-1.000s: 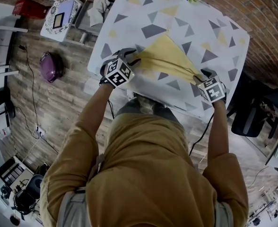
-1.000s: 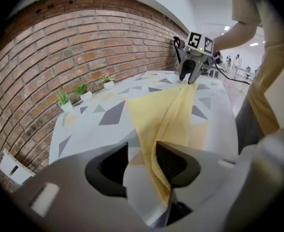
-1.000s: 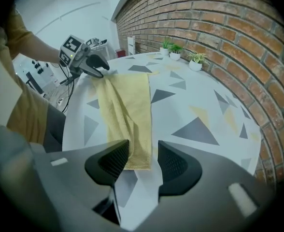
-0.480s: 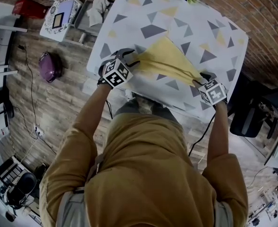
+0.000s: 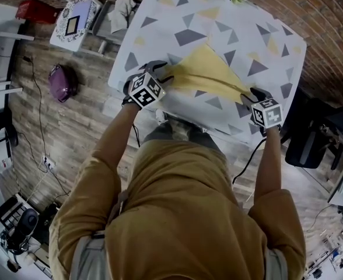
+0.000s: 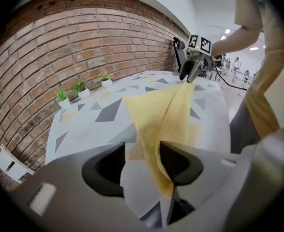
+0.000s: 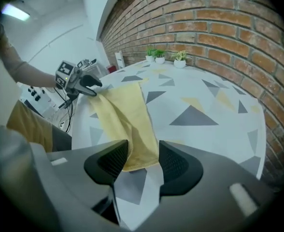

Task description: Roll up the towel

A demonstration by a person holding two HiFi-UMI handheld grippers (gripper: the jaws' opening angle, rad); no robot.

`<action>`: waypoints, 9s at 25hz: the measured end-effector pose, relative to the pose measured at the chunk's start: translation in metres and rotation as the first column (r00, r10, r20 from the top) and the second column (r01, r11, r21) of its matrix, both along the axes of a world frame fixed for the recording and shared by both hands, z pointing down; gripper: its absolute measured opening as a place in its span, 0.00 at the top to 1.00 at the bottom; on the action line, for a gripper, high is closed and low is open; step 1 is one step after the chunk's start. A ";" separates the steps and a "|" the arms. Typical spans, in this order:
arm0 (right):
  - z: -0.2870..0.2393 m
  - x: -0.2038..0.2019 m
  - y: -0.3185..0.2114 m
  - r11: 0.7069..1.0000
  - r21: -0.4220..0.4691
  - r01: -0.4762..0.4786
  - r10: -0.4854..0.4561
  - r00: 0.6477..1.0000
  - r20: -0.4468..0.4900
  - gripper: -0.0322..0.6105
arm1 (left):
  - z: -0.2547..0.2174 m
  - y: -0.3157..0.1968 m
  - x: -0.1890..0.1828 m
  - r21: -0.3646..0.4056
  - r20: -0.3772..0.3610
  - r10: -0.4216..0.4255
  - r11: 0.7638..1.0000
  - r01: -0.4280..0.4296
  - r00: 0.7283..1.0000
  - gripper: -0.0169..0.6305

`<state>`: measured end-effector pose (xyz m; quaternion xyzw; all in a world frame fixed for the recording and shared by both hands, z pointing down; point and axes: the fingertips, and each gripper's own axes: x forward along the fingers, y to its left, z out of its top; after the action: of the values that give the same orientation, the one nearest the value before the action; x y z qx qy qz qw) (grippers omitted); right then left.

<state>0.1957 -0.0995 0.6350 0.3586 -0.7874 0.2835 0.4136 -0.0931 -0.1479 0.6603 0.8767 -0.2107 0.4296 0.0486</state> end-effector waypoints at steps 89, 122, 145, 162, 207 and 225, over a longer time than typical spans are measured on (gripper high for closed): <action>0.022 -0.056 0.085 0.976 0.038 0.212 -0.202 0.962 -0.184 0.92 | 0.003 0.071 -0.016 -0.118 0.052 0.246 0.964 -0.239 0.968 0.84; -0.008 -0.028 0.005 0.942 -0.151 0.298 -0.310 0.949 -0.060 0.92 | -0.016 0.006 -0.005 -0.379 -0.037 0.273 0.886 -0.266 0.961 0.84; 0.033 -0.014 -0.022 0.970 -0.035 0.243 -0.243 0.934 -0.261 0.92 | -0.002 -0.019 0.004 -0.225 0.032 0.147 0.965 -0.137 0.989 0.84; 0.031 -0.011 -0.025 0.968 0.183 0.170 -0.085 0.914 -0.397 0.86 | 0.006 -0.020 0.005 0.047 0.113 0.121 0.991 -0.127 0.986 0.82; -0.034 -0.007 0.005 0.895 0.446 -0.022 0.142 0.961 -0.238 0.56 | -0.042 0.032 -0.009 0.250 0.057 0.021 0.968 -0.034 0.998 0.64; 0.028 -0.044 0.018 0.976 0.192 0.101 -0.059 0.976 -0.211 0.56 | 0.003 0.031 0.018 -0.095 -0.019 0.063 0.993 -0.064 0.998 0.65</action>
<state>0.1520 -0.0818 0.6629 0.3938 -0.7792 0.1471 0.4649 -0.0753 -0.1170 0.6636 0.8830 -0.1615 0.4336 0.0785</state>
